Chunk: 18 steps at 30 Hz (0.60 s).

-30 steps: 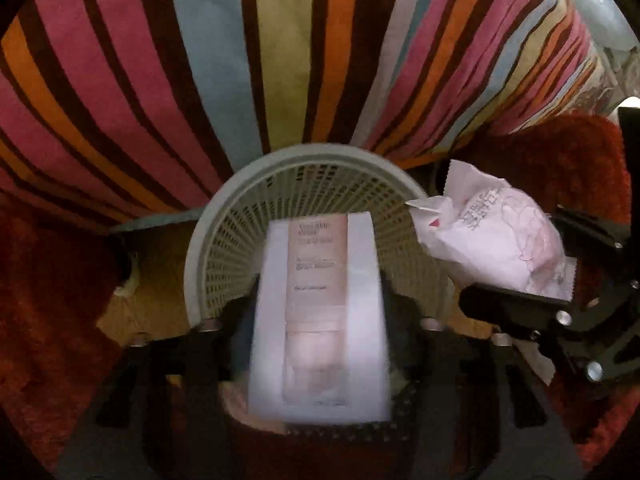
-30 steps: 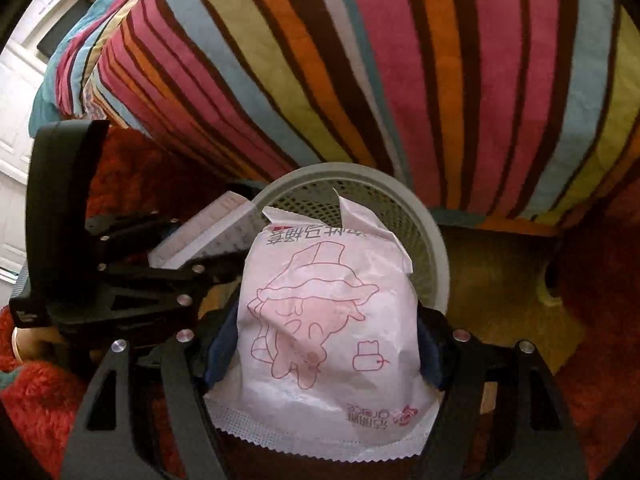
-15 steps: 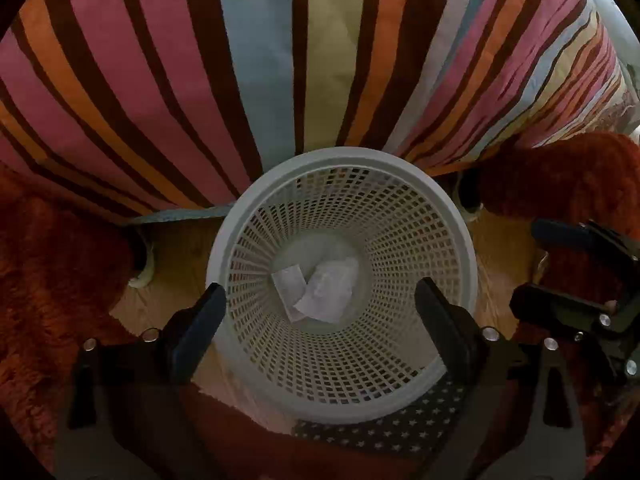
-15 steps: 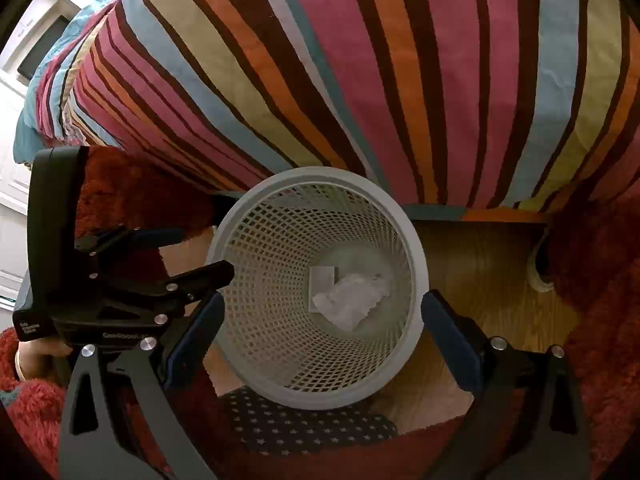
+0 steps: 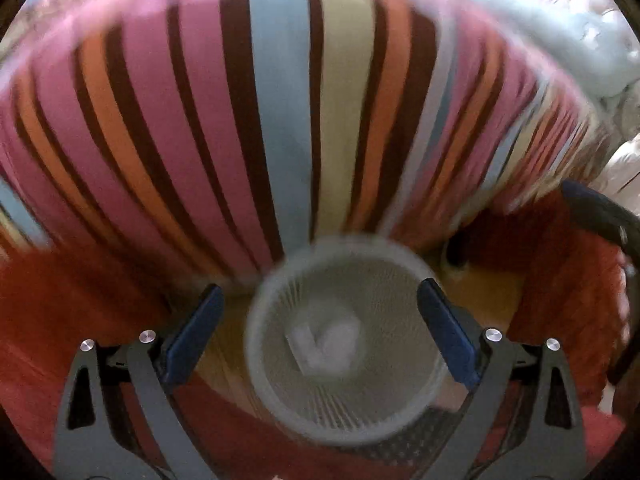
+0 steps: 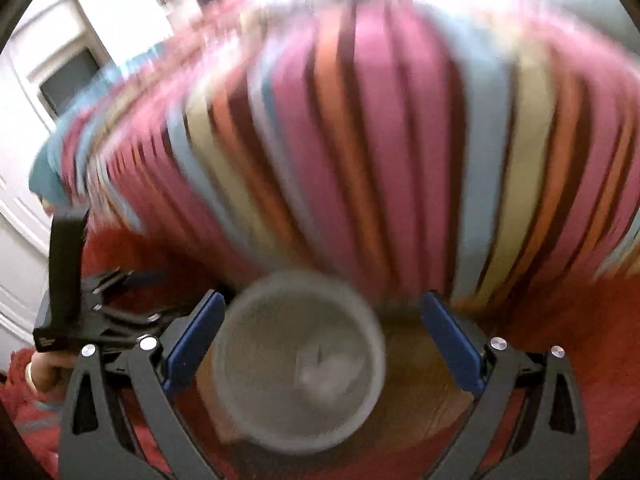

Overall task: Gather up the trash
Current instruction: 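Grasp the plush bear with the left tool while the right grasps the teal box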

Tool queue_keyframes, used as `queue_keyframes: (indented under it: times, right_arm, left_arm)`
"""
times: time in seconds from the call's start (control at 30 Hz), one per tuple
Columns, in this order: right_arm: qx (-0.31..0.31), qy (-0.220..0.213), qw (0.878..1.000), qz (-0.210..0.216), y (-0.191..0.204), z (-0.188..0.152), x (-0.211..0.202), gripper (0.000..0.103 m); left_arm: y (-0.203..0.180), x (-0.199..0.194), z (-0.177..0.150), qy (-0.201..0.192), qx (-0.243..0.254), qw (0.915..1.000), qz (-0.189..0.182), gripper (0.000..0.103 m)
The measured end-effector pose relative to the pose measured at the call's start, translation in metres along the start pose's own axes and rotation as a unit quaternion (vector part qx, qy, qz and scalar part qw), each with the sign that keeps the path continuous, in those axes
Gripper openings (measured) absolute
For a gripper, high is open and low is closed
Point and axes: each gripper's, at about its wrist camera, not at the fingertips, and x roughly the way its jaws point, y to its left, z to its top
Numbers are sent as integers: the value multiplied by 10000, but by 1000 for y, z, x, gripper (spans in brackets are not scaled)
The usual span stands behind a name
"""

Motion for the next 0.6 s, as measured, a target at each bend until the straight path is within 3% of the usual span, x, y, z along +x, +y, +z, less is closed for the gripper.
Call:
queue_keyframes:
  times: [0.1, 0.23, 0.4, 0.6]
  right_arm:
    - [-63, -681, 9976, -99, -14, 43, -19, 94]
    - [-71, -1252, 9915, -339, -39, 121, -10, 94]
    - [-190, -1091, 9926, -492, -56, 205, 43, 94]
    - [-399, -727, 9954, -473, -59, 238, 87, 94]
  left_arm:
    - [9, -42, 56, -1026, 346, 9936, 316, 94]
    - [27, -47, 145, -1762, 637, 9766, 1060, 94]
    - [42, -8, 248, -1840, 1057, 9723, 985, 94]
    - [57, 43, 315, -1532, 1299, 9755, 902, 94]
